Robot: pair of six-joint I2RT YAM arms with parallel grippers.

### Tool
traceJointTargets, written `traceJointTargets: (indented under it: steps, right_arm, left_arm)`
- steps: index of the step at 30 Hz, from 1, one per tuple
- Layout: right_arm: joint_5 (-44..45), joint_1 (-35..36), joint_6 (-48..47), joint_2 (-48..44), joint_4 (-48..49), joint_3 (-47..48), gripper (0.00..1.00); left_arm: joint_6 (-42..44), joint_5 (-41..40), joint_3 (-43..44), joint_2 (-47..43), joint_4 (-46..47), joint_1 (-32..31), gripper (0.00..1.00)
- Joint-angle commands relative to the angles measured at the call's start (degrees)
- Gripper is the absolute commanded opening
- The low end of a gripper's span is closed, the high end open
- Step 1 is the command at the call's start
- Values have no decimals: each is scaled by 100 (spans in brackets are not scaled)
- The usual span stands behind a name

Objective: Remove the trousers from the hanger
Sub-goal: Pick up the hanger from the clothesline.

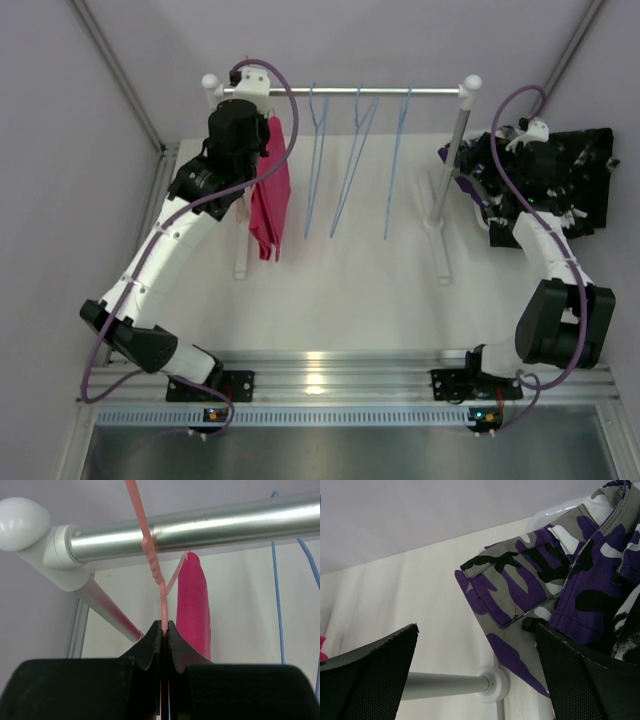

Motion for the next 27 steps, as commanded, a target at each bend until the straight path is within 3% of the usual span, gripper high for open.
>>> traceJointTargets:
  steps: [1, 11, 21, 27]
  right_arm:
    - [-75, 93, -54, 23, 205, 94, 99]
    - [-101, 93, -62, -21, 153, 85, 99]
    - [21, 277, -124, -258, -93, -38, 99]
    - [522, 374, -247, -952, -392, -57, 99]
  left_arm:
    - [34, -5, 667, -132, 664, -13, 0]
    - [-186, 250, 1257, -360, 146, -145, 0]
    - [-448, 390, 801, -1089, -57, -162, 0]
    - [-511, 601, 554, -1371, -127, -171, 0]
